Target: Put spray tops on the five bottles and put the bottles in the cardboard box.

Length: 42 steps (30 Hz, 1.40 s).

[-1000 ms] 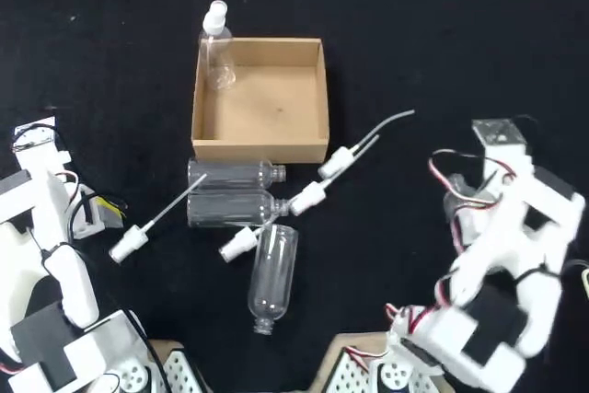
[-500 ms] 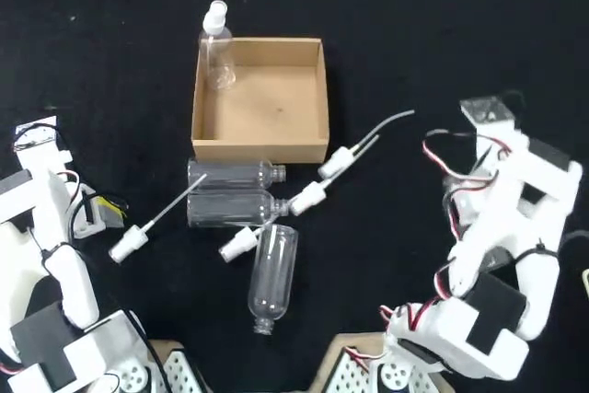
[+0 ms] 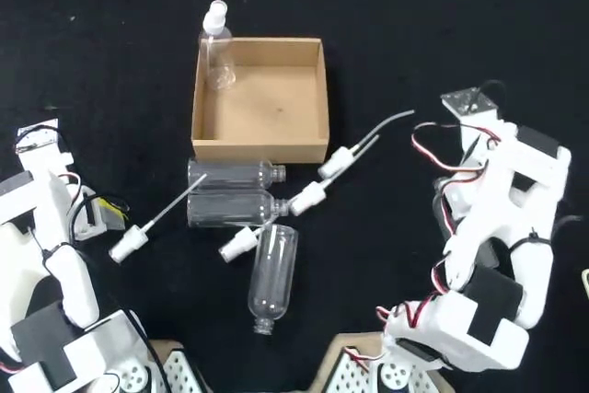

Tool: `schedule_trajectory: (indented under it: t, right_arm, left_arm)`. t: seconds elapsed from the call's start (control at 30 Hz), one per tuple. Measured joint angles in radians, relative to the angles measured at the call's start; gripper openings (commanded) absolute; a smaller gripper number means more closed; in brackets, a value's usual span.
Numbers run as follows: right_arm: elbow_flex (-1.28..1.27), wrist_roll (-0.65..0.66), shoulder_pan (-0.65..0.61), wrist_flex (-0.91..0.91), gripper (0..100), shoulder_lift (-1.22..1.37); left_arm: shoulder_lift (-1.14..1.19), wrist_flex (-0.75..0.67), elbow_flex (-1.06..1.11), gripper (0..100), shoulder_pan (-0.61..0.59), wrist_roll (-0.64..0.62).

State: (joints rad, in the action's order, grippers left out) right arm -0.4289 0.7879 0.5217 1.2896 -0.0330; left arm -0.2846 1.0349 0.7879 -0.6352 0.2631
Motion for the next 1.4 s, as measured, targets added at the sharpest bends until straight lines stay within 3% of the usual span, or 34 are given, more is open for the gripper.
schedule_trajectory:
  t: [0.2,0.5,0.9,1.2,1.27,1.37,1.4]
  right_arm:
    - [-0.046,0.002,-0.031,0.023,27.3,-0.097]
    - [-0.299,-0.038,-0.041,-0.230,27.2,-0.173]
    - [-0.302,-0.026,-0.046,-0.318,27.2,-0.080]
    - [-0.230,-0.023,-0.046,-0.281,27.1,0.052]
    - [-0.230,-0.012,-0.046,-0.281,23.4,0.054]
    - [-0.230,0.015,-0.029,-0.275,1.6,0.054]
    - [-0.230,0.020,-0.023,-0.275,1.0,0.054]
  left_arm:
    - [0.000,0.000,0.000,28,0.000,0.000]
    - [0.000,0.000,0.000,28,0.002,0.000]
    - [0.000,0.000,0.000,28,0.002,0.000]
    - [0.000,0.000,0.000,28,0.002,0.000]
    - [0.000,0.000,0.000,28,0.002,0.000]
    - [0.000,0.000,0.000,28,0.002,0.000]
    - [0.000,0.000,0.000,28,0.002,0.000]
